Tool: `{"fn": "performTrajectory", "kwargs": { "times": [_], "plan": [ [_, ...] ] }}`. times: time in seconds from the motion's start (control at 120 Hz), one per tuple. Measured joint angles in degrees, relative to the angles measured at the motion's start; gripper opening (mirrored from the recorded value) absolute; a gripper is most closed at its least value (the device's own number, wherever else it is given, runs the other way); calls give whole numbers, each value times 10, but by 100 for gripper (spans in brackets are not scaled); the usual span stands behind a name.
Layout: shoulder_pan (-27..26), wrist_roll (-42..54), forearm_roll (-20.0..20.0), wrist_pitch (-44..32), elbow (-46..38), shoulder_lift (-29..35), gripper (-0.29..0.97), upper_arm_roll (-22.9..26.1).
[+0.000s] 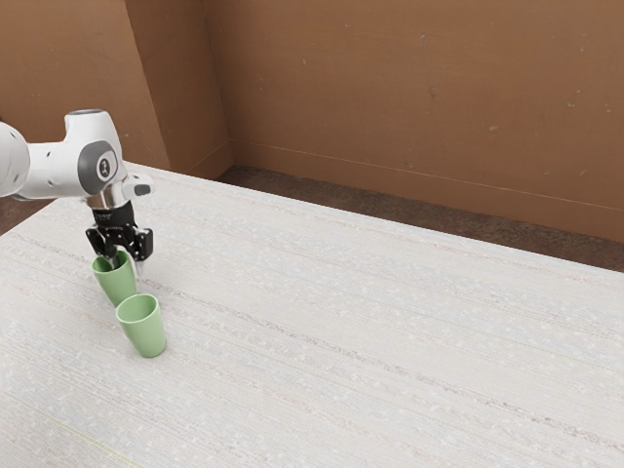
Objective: Place the left cup onto the right cup
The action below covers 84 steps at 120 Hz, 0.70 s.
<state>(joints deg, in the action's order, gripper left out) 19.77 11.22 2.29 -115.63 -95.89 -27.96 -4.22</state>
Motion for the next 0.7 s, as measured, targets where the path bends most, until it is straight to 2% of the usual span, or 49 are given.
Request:
{"fn": "performTrajectory", "kwargs": {
  "times": [0.392,0.7],
  "plan": [
    [3,3,4,0,4,-3,7,-1],
    [3,4,9,-2,4,-4,-5,-3]
  ]
}}
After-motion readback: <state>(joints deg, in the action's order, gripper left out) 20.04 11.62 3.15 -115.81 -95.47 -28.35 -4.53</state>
